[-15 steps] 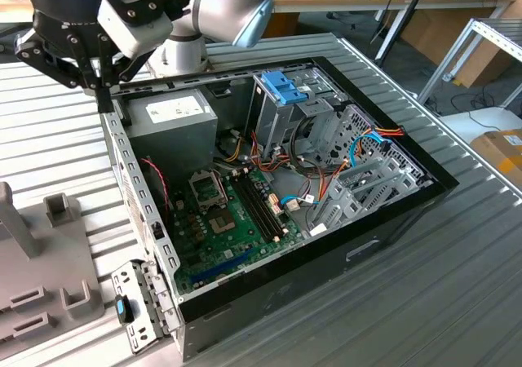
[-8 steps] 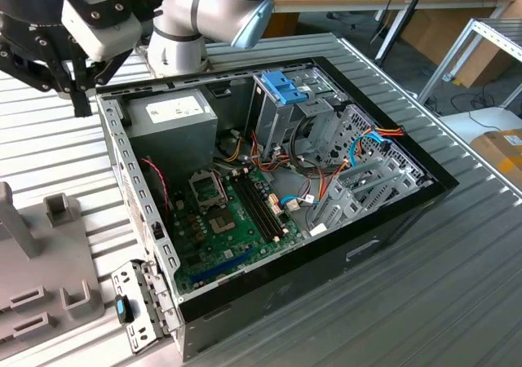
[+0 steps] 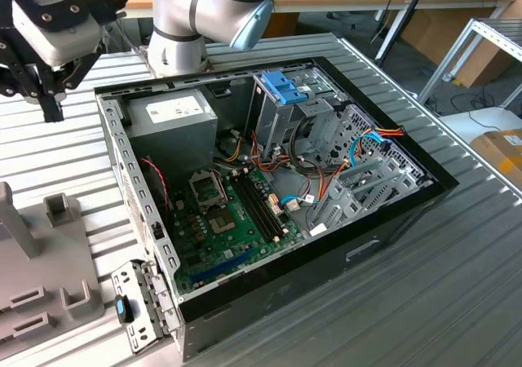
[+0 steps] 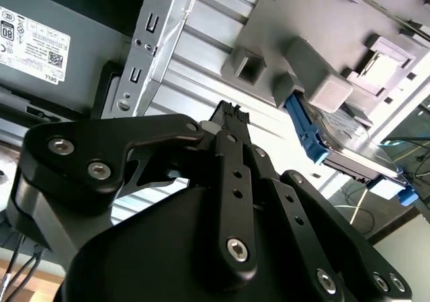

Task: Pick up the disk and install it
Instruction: 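Reach for the disk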

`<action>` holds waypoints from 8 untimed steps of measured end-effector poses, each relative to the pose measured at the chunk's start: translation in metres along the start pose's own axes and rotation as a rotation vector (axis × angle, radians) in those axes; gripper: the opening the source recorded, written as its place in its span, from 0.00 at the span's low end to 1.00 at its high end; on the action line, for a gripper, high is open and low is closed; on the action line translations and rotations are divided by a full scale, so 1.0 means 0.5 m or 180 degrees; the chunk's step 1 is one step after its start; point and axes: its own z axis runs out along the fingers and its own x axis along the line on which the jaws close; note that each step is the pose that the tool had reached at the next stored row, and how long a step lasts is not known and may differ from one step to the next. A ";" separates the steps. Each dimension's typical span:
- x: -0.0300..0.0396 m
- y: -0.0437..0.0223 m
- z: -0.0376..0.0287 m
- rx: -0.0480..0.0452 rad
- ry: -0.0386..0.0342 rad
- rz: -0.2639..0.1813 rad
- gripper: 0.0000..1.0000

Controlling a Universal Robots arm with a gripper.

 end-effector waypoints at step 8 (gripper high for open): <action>0.068 -0.005 -0.002 0.0000 0.0000 0.0000 0.11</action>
